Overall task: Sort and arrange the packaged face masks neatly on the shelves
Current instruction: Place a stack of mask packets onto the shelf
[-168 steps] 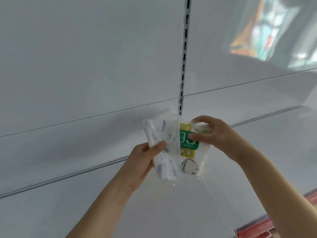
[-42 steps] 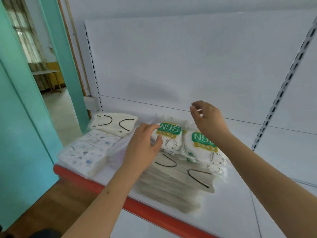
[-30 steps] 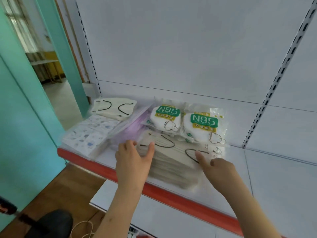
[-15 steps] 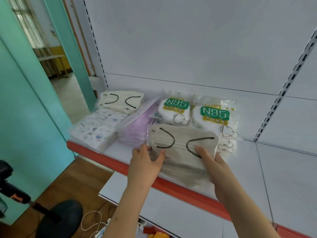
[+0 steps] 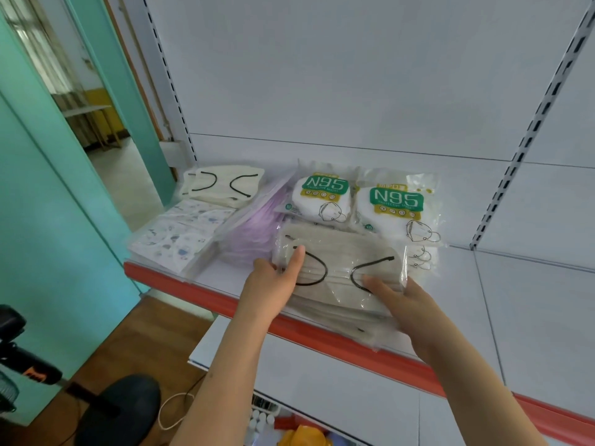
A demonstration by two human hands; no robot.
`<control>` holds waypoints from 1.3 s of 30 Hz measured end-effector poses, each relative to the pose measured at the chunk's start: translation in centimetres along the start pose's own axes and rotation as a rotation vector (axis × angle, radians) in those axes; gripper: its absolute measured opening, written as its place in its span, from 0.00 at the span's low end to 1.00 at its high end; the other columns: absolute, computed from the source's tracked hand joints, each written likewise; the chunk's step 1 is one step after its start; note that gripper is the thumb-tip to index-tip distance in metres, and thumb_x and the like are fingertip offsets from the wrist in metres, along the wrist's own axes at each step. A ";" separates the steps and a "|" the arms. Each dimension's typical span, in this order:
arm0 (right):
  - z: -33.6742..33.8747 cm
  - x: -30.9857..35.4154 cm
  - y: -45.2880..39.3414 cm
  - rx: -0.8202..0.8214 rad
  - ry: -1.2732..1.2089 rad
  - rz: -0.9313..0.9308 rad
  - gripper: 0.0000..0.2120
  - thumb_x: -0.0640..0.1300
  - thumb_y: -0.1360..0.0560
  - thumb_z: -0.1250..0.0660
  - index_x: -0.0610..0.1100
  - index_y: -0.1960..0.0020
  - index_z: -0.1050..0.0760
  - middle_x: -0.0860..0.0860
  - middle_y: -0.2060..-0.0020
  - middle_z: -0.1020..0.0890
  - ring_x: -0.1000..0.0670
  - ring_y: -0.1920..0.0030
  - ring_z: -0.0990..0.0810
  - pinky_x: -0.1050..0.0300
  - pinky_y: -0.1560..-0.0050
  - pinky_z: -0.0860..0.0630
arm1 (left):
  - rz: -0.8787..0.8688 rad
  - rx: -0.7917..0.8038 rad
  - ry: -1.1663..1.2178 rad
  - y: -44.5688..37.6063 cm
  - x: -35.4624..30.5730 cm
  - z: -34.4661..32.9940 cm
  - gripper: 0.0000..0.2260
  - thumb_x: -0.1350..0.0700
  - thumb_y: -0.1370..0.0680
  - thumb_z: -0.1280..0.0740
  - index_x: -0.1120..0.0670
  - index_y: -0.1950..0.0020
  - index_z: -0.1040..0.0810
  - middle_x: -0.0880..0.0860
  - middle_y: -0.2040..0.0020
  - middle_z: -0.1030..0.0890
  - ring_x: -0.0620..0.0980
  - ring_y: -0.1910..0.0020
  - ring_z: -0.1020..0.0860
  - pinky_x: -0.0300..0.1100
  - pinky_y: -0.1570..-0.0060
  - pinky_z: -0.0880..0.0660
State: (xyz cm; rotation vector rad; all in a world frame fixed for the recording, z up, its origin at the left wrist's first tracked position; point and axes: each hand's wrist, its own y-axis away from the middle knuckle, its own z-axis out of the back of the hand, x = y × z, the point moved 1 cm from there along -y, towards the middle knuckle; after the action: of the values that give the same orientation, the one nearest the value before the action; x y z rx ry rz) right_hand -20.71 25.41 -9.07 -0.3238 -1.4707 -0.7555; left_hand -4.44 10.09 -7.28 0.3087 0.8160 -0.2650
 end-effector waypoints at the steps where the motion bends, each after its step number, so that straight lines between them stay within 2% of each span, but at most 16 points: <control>1: 0.2 0.0 0.0 0.003 0.022 -0.007 0.22 0.63 0.33 0.25 0.55 0.43 0.21 0.58 0.48 0.15 0.53 0.43 0.20 0.50 0.42 0.25 | 0.020 0.024 0.033 -0.2 -0.4 0.1 0.39 0.27 0.25 0.41 0.60 0.33 0.31 0.50 0.48 0.22 0.48 0.55 0.23 0.41 0.66 0.30; 4: 1.1 0.2 -0.1 0.018 0.044 -0.006 0.25 0.65 0.34 0.26 0.58 0.40 0.23 0.59 0.46 0.16 0.52 0.40 0.21 0.46 0.35 0.26 | 0.070 0.091 0.114 -1.0 -0.5 0.5 0.31 0.30 0.26 0.34 0.57 0.41 0.27 0.50 0.58 0.22 0.47 0.64 0.25 0.43 0.61 0.23; 6: 1.9 0.2 0.0 0.030 0.068 0.012 0.23 0.65 0.32 0.27 0.60 0.40 0.24 0.59 0.45 0.17 0.51 0.41 0.21 0.46 0.35 0.27 | 0.080 0.163 0.099 -1.1 -0.6 0.6 0.26 0.30 0.27 0.34 0.53 0.50 0.24 0.51 0.66 0.22 0.47 0.71 0.26 0.40 0.66 0.26; 8: 2.5 0.1 0.1 0.031 0.079 0.019 0.23 0.65 0.32 0.27 0.58 0.40 0.23 0.57 0.47 0.15 0.50 0.42 0.20 0.44 0.35 0.26 | 0.050 0.218 0.125 -1.0 -0.6 0.4 0.21 0.31 0.26 0.33 0.48 0.48 0.23 0.49 0.66 0.21 0.45 0.71 0.26 0.38 0.68 0.31; 11: 3.1 0.3 0.9 0.071 -0.022 0.036 0.21 0.59 0.31 0.26 0.54 0.40 0.21 0.53 0.49 0.13 0.48 0.45 0.16 0.42 0.35 0.25 | 0.036 0.319 0.210 -0.8 -0.6 -0.1 0.23 0.32 0.29 0.29 0.47 0.45 0.21 0.45 0.56 0.17 0.41 0.58 0.21 0.40 0.50 0.27; 13: 3.5 0.4 1.7 0.093 -0.079 0.070 0.22 0.56 0.31 0.27 0.51 0.39 0.22 0.52 0.48 0.13 0.48 0.46 0.15 0.43 0.36 0.24 | 0.029 0.372 0.269 -0.3 -0.8 -0.4 0.37 0.26 0.40 0.25 0.49 0.40 0.20 0.46 0.44 0.15 0.44 0.44 0.19 0.44 0.37 0.27; 15: 4.2 0.5 2.6 0.117 -0.115 0.109 0.21 0.54 0.29 0.28 0.51 0.38 0.22 0.51 0.46 0.14 0.49 0.44 0.15 0.44 0.36 0.24 | 0.013 0.405 0.348 0.3 -1.1 -0.5 0.45 0.26 0.46 0.23 0.50 0.37 0.21 0.46 0.41 0.16 0.47 0.39 0.21 0.51 0.30 0.29; 17: 5.3 0.7 3.4 0.122 -0.115 0.149 0.21 0.53 0.28 0.29 0.51 0.36 0.23 0.52 0.45 0.14 0.50 0.43 0.16 0.47 0.38 0.24 | -0.032 0.458 0.439 0.8 -1.7 -0.7 0.39 0.31 0.41 0.21 0.51 0.38 0.21 0.44 0.45 0.15 0.44 0.42 0.20 0.52 0.33 0.27; 20: 8.4 1.4 4.7 0.067 -0.011 0.276 0.21 0.50 0.27 0.29 0.49 0.36 0.23 0.54 0.45 0.14 0.54 0.43 0.17 0.57 0.43 0.23 | -0.192 0.486 0.542 2.0 -3.7 -1.6 0.28 0.37 0.35 0.21 0.55 0.46 0.20 0.43 0.64 0.18 0.38 0.65 0.22 0.42 0.53 0.29; 23: 12.9 1.9 6.4 0.022 0.064 0.376 0.15 0.46 0.29 0.28 0.46 0.43 0.17 0.52 0.47 0.14 0.54 0.43 0.17 0.63 0.45 0.22 | -0.363 0.454 0.612 4.1 -6.9 -4.0 0.21 0.51 0.32 0.19 0.56 0.43 0.18 0.50 0.50 0.13 0.45 0.49 0.15 0.39 0.47 0.21; 25: 16.4 1.8 7.4 -0.043 0.059 0.409 0.15 0.45 0.32 0.27 0.49 0.45 0.16 0.53 0.47 0.14 0.54 0.42 0.17 0.61 0.44 0.22 | -0.485 0.468 0.614 5.5 -9.3 -6.3 0.23 0.57 0.32 0.21 0.58 0.38 0.19 0.52 0.45 0.13 0.48 0.43 0.16 0.41 0.44 0.20; 31: 26.4 1.0 9.1 -0.114 0.155 0.412 0.31 0.45 0.32 0.20 0.53 0.32 0.26 0.52 0.40 0.17 0.52 0.39 0.20 0.56 0.44 0.20 | -0.697 0.530 0.499 7.2 -13.8 -13.8 0.31 0.58 0.34 0.19 0.49 0.33 0.24 0.46 0.41 0.15 0.44 0.39 0.18 0.38 0.40 0.22; 33: 28.8 -0.4 8.4 -0.117 0.161 0.331 0.43 0.44 0.33 0.18 0.53 0.25 0.36 0.55 0.37 0.20 0.55 0.38 0.21 0.57 0.42 0.21 | -0.726 0.579 0.393 7.1 -13.8 -16.0 0.33 0.56 0.34 0.18 0.48 0.31 0.25 0.42 0.39 0.17 0.39 0.38 0.20 0.37 0.39 0.23; 35: 30.6 -2.5 7.6 -0.129 0.093 0.190 0.58 0.51 0.41 0.14 0.59 0.21 0.46 0.58 0.34 0.24 0.59 0.35 0.24 0.54 0.36 0.24 | -0.701 0.654 0.312 6.9 -13.4 -17.9 0.41 0.53 0.36 0.17 0.41 0.27 0.31 0.32 0.38 0.21 0.30 0.36 0.25 0.31 0.38 0.27; 37: 31.4 -4.4 7.4 -0.137 0.169 0.165 0.61 0.55 0.43 0.15 0.66 0.22 0.51 0.57 0.32 0.28 0.62 0.32 0.28 0.57 0.32 0.28 | -0.685 0.692 0.220 7.4 -13.3 -19.2 0.50 0.49 0.37 0.17 0.34 0.23 0.42 0.26 0.34 0.31 0.21 0.35 0.34 0.22 0.40 0.33; 39: 31.7 -5.1 7.3 -0.176 0.250 0.202 0.59 0.55 0.42 0.16 0.67 0.23 0.51 0.54 0.31 0.28 0.59 0.32 0.27 0.57 0.30 0.29 | -0.677 0.640 0.190 8.0 -13.7 -20.0 0.50 0.50 0.34 0.18 0.34 0.23 0.45 0.32 0.29 0.34 0.26 0.31 0.34 0.20 0.42 0.34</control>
State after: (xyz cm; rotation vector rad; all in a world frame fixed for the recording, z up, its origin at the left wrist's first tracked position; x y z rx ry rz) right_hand -40.15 51.99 -8.74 -0.4871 -1.1206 -0.7346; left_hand -24.03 26.39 -8.66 0.6579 0.9937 -1.1568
